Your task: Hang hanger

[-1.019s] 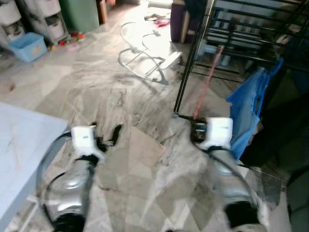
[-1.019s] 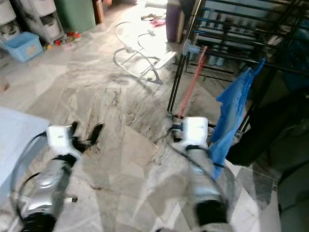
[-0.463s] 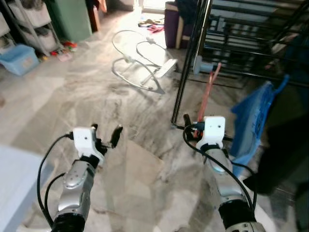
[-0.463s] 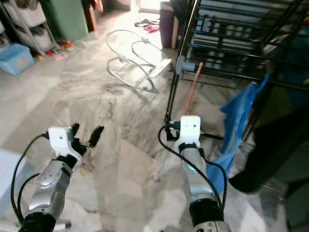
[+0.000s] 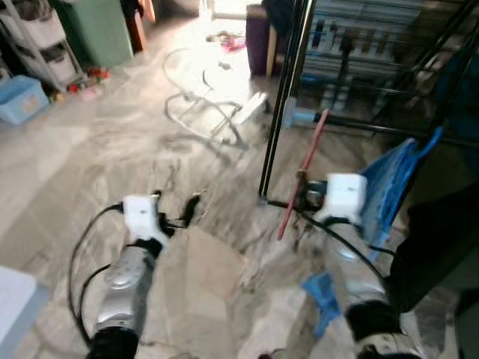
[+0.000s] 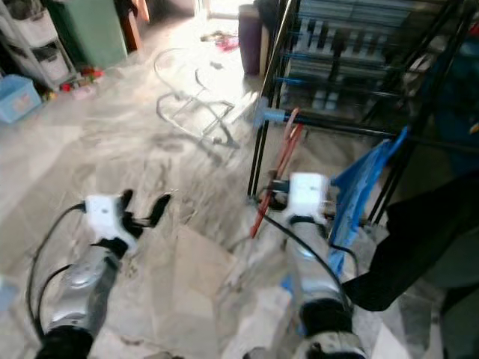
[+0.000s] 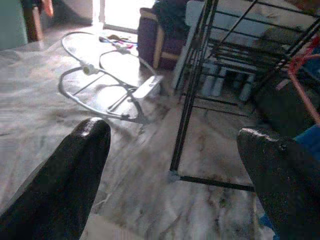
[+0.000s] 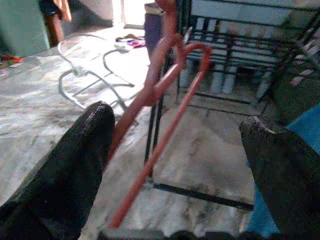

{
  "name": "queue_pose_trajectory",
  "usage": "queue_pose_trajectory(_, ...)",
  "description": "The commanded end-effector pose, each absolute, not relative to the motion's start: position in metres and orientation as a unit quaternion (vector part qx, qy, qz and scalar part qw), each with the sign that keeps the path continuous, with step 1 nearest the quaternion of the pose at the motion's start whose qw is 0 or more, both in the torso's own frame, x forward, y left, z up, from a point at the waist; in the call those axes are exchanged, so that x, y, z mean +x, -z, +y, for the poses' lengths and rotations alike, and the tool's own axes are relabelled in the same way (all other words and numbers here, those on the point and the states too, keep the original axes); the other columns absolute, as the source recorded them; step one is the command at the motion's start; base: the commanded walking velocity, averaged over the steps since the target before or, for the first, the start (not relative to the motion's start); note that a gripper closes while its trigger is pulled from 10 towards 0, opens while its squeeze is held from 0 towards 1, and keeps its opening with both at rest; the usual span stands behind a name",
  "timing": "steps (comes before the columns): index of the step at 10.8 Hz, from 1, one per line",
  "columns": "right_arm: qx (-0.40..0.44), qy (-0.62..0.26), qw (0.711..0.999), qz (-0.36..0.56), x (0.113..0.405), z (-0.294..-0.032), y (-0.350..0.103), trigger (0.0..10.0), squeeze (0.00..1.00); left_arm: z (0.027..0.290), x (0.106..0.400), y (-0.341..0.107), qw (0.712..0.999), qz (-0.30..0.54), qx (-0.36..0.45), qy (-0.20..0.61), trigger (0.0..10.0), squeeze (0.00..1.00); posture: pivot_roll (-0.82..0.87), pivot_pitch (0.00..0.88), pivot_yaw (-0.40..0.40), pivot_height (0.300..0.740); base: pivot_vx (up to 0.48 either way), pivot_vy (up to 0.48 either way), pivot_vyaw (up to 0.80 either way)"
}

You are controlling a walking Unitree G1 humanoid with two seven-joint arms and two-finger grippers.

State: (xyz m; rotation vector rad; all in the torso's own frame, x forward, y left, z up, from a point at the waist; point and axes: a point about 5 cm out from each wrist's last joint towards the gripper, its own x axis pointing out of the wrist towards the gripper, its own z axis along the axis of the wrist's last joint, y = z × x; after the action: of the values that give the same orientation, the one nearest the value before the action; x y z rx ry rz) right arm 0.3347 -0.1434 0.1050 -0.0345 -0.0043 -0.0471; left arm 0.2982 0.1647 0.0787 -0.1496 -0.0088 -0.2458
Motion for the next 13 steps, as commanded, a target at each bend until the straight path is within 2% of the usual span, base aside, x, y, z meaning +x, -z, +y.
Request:
queue_pose_trajectory(1, -0.014, 0.029, 0.999, -0.004, 0.338, -0.145, -0.109, 10.0, 0.00, 0.162, 0.296, -0.074, 0.989, 0.007, -0.072, 0.128, 10.0, 0.00, -0.16, 0.126, 0.014, 0.740, 0.000, 0.000, 0.00)
queue_pose_trajectory(8, 0.034, -0.046, 0.997, 0.056, 0.368, -0.095, -0.121, 10.0, 0.00, 0.176, 0.289, -0.065, 0.992, 0.028, -0.057, 0.112, 10.0, 0.00, -0.11, 0.153, 0.000, 0.740, 0.000, 0.000, 0.00)
queue_pose_trajectory(13, 0.024, 0.038, 0.992, 0.120, 0.363, -0.132, -0.094, 10.0, 0.00, 0.177, 0.286, -0.059, 0.991, 0.048, -0.056, 0.114, 10.0, 0.00, -0.11, 0.148, 0.006, 0.740, 0.000, 0.000, 0.00)
